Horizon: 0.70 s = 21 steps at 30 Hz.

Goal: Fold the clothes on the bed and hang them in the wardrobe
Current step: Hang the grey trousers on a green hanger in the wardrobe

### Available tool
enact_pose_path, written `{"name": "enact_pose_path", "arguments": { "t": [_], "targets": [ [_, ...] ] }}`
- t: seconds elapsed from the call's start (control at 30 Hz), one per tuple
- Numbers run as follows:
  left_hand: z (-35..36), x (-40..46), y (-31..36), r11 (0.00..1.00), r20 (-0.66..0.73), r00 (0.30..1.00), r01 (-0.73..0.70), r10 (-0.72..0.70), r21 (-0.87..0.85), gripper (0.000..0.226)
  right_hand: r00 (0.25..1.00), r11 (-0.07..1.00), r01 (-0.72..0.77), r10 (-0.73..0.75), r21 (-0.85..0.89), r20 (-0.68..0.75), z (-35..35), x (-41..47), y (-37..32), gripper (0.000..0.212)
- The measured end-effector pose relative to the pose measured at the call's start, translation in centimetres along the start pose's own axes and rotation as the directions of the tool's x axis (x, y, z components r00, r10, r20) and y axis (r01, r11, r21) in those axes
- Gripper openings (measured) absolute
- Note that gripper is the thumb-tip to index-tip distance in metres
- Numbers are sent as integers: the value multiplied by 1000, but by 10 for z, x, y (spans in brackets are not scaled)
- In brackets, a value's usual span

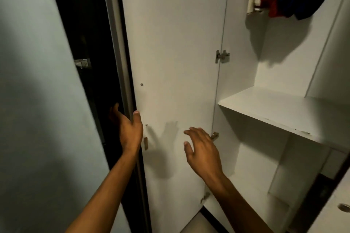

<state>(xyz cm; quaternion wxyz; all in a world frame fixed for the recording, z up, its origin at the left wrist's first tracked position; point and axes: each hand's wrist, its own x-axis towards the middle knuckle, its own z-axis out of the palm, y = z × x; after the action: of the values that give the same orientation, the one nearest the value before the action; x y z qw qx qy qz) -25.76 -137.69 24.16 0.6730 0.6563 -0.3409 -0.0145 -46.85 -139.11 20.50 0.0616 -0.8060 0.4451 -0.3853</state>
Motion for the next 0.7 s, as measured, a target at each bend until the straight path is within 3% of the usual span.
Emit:
{"name": "enact_pose_path", "arguments": {
  "t": [0.07, 0.17, 0.4, 0.7],
  "targets": [
    [0, 19, -9, 992, 163, 983, 99, -85, -82, 61, 997, 999, 20, -23, 32, 69, 15, 10, -19, 41],
    [11, 28, -22, 991, 277, 958, 97, -70, -87, 44, 990, 999, 28, -34, 43, 140, 32, 18, -32, 43],
    [26, 17, -44, 993, 205, 974, 109, -99, -38, 39, 985, 998, -58, 53, 27, 166, 42, 19, -30, 48],
    [21, -57, -28, 990, 213, 969, -114, 129, -82, 22, 978, 987, -150, 141, 51, 152, 50, -25, -6, 59]
  ]
}}
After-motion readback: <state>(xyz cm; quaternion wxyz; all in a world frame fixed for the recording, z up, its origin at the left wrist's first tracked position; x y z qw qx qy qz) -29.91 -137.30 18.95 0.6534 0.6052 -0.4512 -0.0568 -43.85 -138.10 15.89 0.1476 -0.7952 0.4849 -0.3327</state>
